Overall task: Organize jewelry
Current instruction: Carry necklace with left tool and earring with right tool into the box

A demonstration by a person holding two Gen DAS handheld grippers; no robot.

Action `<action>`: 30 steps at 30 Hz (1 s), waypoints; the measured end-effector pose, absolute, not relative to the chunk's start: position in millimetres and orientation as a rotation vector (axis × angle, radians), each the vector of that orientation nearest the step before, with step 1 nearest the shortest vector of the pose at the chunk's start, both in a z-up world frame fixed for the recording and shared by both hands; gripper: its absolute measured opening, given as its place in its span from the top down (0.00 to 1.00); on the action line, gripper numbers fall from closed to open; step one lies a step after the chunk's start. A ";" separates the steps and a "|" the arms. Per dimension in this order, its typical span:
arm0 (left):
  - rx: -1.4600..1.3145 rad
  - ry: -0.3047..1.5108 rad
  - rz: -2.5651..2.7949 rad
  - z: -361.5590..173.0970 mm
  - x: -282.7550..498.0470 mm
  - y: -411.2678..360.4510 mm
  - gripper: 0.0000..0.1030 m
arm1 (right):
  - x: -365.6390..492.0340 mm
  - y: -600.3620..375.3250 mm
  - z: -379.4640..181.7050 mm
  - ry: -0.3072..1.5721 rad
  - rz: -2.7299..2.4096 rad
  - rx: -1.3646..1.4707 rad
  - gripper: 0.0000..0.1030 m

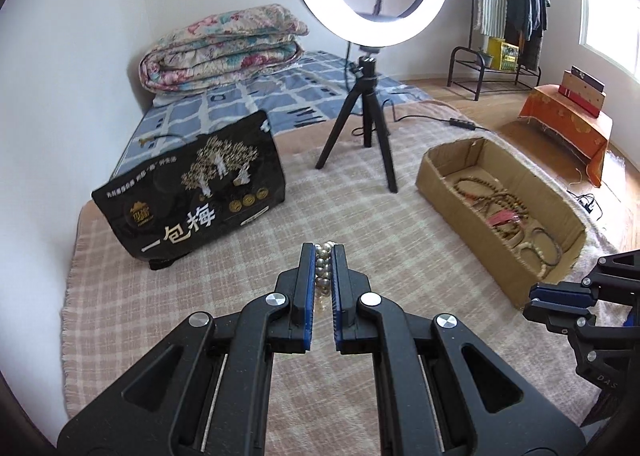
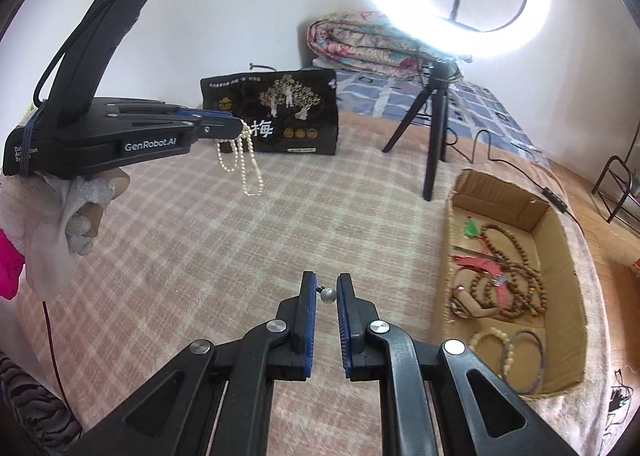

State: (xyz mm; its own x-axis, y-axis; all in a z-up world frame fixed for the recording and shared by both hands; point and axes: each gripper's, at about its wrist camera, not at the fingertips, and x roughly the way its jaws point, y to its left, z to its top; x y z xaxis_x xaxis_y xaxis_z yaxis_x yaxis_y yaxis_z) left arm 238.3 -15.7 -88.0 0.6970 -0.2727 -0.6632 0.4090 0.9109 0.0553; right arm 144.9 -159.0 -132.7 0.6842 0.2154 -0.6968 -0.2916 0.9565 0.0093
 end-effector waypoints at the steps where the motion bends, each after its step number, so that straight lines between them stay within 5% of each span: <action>1: 0.208 0.699 -0.388 -84.7 235.7 -19.6 0.95 | 142.6 -164.8 -130.2 0.765 0.278 -0.102 0.92; 30: 0.223 0.643 -0.575 -47.7 240.7 -175.3 0.95 | 130.1 -312.7 -111.7 0.784 0.109 -0.028 0.92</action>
